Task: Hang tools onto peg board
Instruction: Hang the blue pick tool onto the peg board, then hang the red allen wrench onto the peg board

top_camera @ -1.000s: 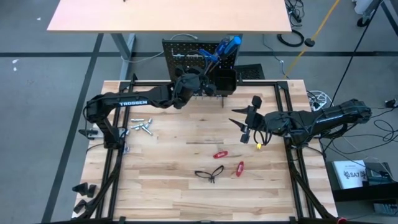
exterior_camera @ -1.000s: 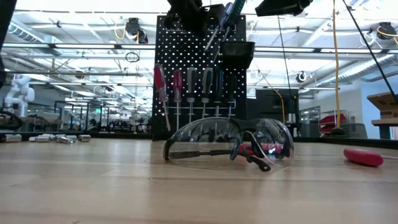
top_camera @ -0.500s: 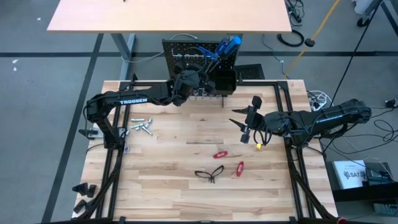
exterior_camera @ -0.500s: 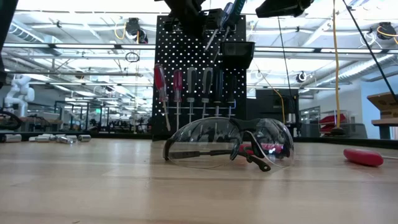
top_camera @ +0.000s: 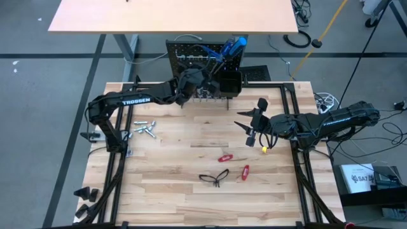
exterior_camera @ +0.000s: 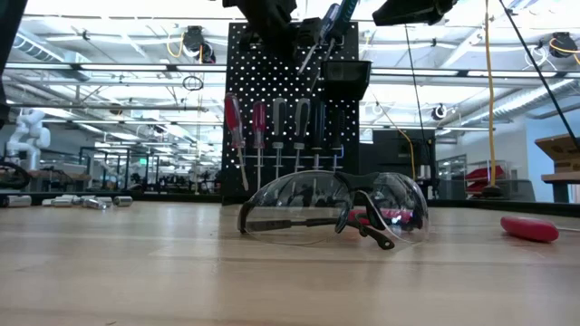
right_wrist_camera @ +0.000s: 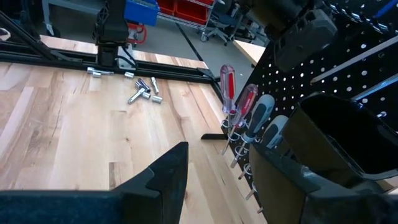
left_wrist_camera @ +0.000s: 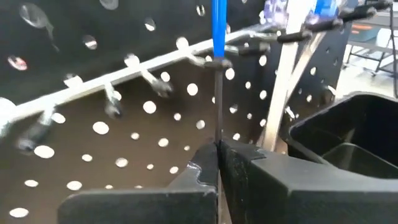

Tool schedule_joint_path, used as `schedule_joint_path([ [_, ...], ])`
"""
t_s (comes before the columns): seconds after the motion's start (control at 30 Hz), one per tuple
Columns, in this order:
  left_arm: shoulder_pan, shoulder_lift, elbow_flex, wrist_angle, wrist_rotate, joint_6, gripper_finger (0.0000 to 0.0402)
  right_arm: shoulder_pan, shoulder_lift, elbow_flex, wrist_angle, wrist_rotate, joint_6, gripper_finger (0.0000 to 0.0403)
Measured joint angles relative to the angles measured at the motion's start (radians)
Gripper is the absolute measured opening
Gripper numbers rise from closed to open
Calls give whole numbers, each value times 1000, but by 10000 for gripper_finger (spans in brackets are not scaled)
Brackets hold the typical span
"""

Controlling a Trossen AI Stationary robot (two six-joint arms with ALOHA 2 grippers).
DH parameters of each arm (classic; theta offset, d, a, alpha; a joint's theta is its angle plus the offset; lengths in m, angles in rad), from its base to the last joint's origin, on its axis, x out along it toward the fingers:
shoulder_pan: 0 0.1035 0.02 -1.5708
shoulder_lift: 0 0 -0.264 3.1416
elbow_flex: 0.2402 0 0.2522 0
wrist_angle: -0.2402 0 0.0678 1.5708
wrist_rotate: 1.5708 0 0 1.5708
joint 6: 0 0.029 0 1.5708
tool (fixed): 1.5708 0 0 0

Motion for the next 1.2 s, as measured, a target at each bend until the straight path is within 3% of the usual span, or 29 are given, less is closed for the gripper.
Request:
schedule_joint_path([
  [0.2, 11, 21, 0, -28, 9, -25, 8, 0, 0, 0, 0, 0, 4, 162],
  [0.93, -41, 33, -1, -137, -31, 33, 126, 0, 0, 0, 0, 0, 8, 162],
  [1.2, -83, -43, -1, -318, -63, 6, 180, 0, 0, 0, 0, 0, 8, 162],
])
